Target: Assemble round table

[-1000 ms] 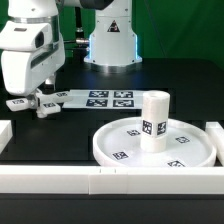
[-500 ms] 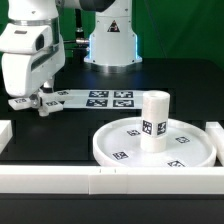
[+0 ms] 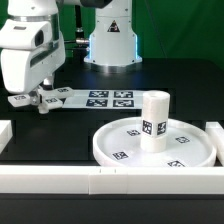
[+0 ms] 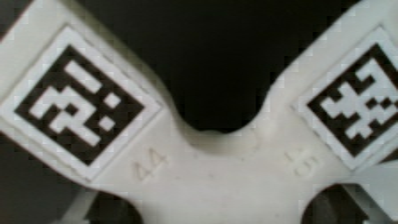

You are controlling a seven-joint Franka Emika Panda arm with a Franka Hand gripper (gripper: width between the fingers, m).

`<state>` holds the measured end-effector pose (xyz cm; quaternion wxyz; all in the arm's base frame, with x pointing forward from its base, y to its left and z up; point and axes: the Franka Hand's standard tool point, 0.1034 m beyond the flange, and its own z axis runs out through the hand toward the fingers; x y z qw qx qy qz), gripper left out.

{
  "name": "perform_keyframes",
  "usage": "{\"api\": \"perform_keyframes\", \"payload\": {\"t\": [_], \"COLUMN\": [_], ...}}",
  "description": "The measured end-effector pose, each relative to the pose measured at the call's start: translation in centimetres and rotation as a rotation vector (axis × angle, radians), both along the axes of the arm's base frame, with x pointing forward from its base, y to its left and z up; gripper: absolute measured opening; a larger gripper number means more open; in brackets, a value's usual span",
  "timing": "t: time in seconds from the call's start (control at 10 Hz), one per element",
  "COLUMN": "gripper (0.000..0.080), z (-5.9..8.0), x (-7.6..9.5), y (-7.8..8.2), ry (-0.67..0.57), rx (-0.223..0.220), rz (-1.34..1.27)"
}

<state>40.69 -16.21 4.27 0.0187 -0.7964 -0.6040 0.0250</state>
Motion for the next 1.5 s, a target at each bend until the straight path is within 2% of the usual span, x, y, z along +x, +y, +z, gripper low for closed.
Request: {"api": "perform_keyframes", "payload": {"t": [0.1,0.4,0.6,0.9,1.1,1.5], "gripper": [0.0442,0.0442,0.0442,0.0443,0.0443,0.0443], "z": [0.9,5.7,7.3,8.2,9.2,8.7], "x": [0.1,1.3,2.6,7.9,11.7,11.3], "y": [0.7,4.0,6.2,11.2,13.1,12.9], "ry": [0.014,0.033,0.052,0.035,0.024,0.03], "rx": [0.005,-0.003,0.002,0.02,0.03,0.029], "rz": [-0.041,-0.096,-0.136,-0.205,-0.246,-0.241]}}
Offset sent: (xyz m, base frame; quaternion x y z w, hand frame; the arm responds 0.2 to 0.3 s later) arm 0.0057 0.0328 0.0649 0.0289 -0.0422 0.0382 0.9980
